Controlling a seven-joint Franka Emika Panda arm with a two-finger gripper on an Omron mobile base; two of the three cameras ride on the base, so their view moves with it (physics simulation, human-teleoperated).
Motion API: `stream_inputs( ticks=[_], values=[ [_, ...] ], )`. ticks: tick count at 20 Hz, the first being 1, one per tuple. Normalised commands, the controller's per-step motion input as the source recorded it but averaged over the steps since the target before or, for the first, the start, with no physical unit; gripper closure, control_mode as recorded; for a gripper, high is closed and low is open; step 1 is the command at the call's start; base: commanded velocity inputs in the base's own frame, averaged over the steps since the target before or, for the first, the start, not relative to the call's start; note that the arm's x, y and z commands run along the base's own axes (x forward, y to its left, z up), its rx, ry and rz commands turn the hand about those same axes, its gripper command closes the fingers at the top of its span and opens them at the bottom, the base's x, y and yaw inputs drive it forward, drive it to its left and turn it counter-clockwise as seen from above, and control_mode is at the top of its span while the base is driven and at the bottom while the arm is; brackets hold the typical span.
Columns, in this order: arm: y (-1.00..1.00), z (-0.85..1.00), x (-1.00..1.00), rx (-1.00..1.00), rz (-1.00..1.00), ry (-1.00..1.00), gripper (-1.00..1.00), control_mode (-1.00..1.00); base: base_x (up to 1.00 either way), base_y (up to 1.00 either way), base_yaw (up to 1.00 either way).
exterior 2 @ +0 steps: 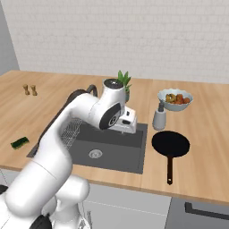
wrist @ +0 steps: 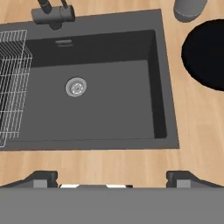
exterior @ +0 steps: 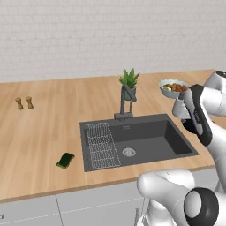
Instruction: Pick the pan and sponge and place them into the sink. Then turn on the water.
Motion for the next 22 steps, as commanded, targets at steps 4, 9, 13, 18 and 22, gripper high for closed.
stream_inputs(
  ticks=[4, 9, 13, 18, 22],
  values=[
    [-0.64, -0.36, 0.0, 0.0, -0.07, 0.0, -1.0, -1.0, 0.0, 0.0, 0.0],
    [-0.66, -0.35, 0.0, 0.0, -0.05, 0.0, -1.0, -1.0, 0.0, 0.0, 0.0],
    [-0.72, -0.35, 0.0, 0.0, -0.04, 0.0, -1.0, -1.0, 0.0, 0.0, 0.0],
    [-0.74, -0.35, 0.0, 0.0, -0.04, 0.04, -1.0, -1.0, 0.0, 0.0, 0.0],
    [-0.67, -0.35, 0.0, 0.0, -0.05, 0.06, -1.0, -1.0, 0.0, 0.0, 0.0]
  ],
)
